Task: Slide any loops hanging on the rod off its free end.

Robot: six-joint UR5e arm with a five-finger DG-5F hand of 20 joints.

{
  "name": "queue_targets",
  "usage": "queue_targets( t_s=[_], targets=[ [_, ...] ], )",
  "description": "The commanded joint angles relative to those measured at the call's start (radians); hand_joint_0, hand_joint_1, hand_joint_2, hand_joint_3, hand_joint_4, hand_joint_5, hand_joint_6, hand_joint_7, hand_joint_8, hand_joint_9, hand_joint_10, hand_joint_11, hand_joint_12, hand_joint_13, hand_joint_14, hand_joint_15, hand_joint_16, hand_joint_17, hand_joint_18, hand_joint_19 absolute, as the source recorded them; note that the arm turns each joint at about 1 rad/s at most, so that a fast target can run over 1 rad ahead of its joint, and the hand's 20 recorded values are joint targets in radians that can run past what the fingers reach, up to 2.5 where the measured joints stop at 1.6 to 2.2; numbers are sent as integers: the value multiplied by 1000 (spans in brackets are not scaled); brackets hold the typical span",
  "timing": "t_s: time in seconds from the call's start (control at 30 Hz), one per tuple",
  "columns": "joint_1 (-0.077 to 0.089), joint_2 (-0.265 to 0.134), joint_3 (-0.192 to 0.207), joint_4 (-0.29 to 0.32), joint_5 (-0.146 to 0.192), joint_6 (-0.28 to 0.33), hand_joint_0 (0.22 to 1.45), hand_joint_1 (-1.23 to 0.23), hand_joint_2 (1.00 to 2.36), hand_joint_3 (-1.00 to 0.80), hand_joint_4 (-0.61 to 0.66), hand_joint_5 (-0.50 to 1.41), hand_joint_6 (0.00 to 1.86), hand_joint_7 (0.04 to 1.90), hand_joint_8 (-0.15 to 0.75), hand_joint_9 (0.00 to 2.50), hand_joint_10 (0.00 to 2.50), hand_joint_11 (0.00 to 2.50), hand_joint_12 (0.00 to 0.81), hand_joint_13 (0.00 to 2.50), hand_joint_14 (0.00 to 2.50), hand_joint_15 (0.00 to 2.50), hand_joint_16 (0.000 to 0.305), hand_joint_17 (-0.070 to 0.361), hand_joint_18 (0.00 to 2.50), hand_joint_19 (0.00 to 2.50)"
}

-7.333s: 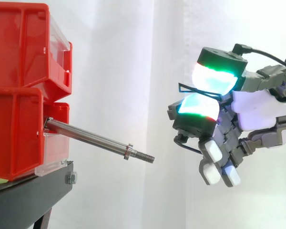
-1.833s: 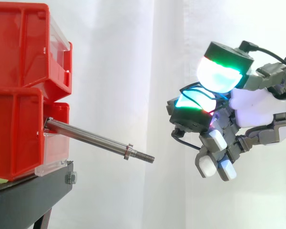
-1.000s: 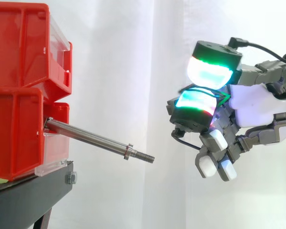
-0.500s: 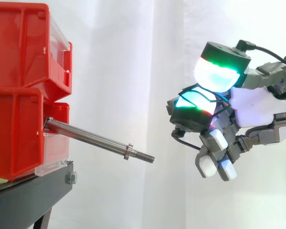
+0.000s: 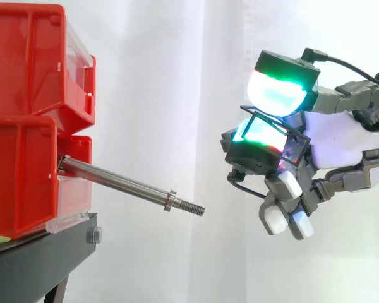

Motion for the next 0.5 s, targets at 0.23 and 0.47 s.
queue_targets(
  t_s=[0.23,0.47],
  targets=[
    [0,0,0,0,-1,0,583,-544,1014,-353,215,-151,751,1344,364,1100,21,646,403,929,13,329,67,150,855,661],
    [0,0,0,0,-1,0,576,-662,1019,-275,240,-183,786,1332,361,1060,22,660,405,927,13,334,68,152,861,658]
  ],
)
